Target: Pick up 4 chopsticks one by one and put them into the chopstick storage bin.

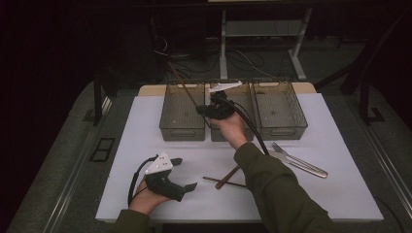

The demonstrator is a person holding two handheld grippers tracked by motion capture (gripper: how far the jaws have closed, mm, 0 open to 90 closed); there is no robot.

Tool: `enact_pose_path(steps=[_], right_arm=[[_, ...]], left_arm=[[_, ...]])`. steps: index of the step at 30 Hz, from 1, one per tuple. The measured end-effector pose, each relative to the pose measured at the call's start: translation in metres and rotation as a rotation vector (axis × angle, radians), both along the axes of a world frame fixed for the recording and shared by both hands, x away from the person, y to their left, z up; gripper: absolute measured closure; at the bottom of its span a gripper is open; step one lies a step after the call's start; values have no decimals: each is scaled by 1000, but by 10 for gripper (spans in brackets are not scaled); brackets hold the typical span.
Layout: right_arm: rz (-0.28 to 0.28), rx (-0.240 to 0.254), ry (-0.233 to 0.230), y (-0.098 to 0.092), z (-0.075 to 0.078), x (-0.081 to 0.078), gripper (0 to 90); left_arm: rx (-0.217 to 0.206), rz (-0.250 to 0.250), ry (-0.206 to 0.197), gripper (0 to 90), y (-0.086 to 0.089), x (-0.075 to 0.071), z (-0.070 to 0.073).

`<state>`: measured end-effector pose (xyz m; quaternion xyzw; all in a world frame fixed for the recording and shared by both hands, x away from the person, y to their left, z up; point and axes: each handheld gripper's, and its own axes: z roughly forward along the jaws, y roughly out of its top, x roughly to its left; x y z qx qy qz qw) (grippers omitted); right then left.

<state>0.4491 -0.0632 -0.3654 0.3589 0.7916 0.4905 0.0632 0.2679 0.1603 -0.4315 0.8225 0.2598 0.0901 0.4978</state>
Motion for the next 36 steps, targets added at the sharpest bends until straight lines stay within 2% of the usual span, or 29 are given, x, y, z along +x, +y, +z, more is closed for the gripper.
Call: enact_pose_path(steps=[13,20,24,36], right_arm=[[9,-13,-1,24,-2,9,850],[-9,-28,30,30,-15,16,849],[-10,-43,56,32,-22,18,849],[-15,-89,101,36,-31,19,824]], left_arm=[[-4,-2,-1,0,0,0,1],[0,-10,-8,0,0,0,0],[1,-9,3,0,-1,0,0],[7,-14,4,0,-2,-1,0]])
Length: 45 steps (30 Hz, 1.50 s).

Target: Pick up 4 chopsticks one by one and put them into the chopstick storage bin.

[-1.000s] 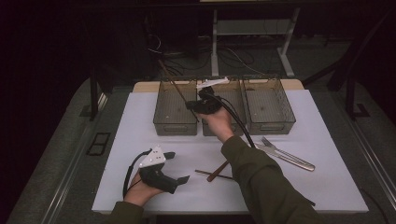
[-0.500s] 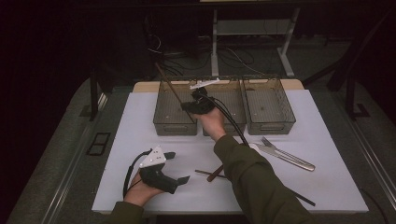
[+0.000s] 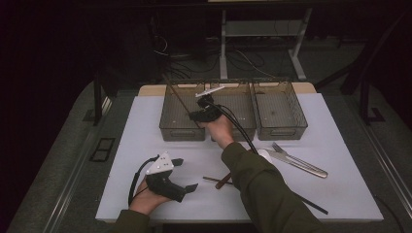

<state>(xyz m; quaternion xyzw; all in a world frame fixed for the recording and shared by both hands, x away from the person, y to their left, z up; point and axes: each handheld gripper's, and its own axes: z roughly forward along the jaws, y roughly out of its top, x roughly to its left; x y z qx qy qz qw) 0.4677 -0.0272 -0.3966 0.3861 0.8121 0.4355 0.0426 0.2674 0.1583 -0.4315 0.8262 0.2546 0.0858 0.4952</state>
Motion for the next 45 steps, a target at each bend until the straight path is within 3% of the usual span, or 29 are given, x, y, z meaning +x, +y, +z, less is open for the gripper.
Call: enact_pose_path(steps=[8,15,26,45], right_arm=[[-3,1,-13,-2,3,-2,661],[20,16,-11,-8,10,-7,592],[108,13,-37,-32,24,-21,535],[153,38,-82,-95,35,-55,512]], left_arm=[[0,-1,3,0,0,0,0],[6,-3,-1,0,0,0,0],[10,4,3,0,0,0,-1],[9,10,20,0,1,-1,-2]])
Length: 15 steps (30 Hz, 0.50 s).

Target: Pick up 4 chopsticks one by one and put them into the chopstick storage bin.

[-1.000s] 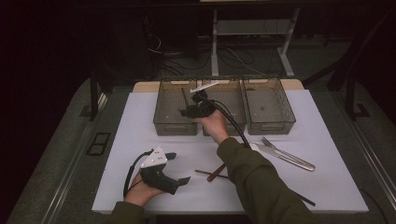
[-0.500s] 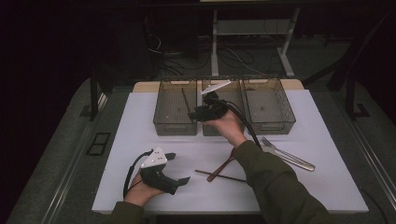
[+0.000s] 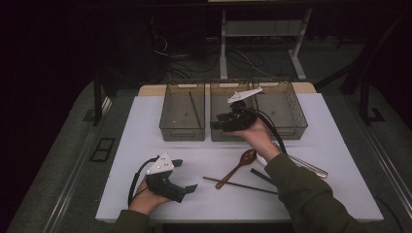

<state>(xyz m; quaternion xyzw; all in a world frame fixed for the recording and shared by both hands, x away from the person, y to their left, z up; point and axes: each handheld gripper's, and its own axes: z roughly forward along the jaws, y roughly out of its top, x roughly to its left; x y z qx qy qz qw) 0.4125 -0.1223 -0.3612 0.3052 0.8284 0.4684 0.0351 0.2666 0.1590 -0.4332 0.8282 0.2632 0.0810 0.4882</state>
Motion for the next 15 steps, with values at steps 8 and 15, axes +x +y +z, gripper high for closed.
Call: enact_pose_path(steps=[8,15], right_arm=[[38,-2,-2,-19,-4,-16,509],[72,-7,-19,-38,-8,-32,506]], left_arm=[[-1,6,-2,0,0,0,-1],[3,2,-6,0,0,0,-1]])
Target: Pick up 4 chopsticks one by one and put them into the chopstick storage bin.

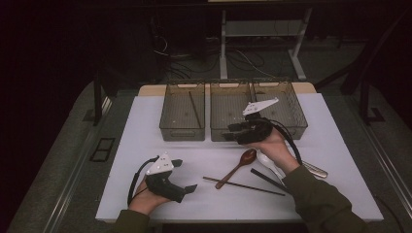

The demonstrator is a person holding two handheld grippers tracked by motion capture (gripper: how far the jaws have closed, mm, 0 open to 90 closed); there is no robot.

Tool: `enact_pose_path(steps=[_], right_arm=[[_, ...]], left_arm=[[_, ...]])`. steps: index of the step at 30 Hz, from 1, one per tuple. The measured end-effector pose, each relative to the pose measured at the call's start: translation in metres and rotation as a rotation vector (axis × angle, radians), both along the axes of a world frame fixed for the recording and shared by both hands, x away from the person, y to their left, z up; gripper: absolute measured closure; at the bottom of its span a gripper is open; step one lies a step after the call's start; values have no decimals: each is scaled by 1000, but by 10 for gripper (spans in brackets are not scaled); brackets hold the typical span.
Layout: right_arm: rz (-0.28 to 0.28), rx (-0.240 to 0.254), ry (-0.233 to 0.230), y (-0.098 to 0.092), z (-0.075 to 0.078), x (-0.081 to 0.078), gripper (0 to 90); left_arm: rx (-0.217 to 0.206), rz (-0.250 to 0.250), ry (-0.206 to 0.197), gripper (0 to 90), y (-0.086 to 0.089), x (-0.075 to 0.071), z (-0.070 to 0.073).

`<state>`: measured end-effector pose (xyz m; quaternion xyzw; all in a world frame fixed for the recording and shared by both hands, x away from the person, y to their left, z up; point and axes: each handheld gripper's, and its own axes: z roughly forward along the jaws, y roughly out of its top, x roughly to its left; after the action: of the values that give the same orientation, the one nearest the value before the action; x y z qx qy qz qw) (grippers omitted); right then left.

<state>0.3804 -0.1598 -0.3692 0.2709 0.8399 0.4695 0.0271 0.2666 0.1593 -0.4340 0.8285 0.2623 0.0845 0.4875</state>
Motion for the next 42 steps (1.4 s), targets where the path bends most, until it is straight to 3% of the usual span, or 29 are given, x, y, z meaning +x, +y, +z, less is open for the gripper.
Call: enact_pose_path(steps=[11,20,26,34,42], right_arm=[[38,-39,-32,-26,-7,-26,505],[73,-73,-12,-48,-13,-45,502],[119,-163,3,-54,-15,-57,502],[218,-326,-9,-52,-19,-70,524],[259,-453,3,-48,-24,-79,614]], left_arm=[[5,-3,-8,0,-1,0,-1],[4,-3,-9,0,0,0,0],[7,-5,-12,0,-1,0,0],[3,-6,-12,0,-1,0,0],[0,-4,-8,0,-1,-1,0]])
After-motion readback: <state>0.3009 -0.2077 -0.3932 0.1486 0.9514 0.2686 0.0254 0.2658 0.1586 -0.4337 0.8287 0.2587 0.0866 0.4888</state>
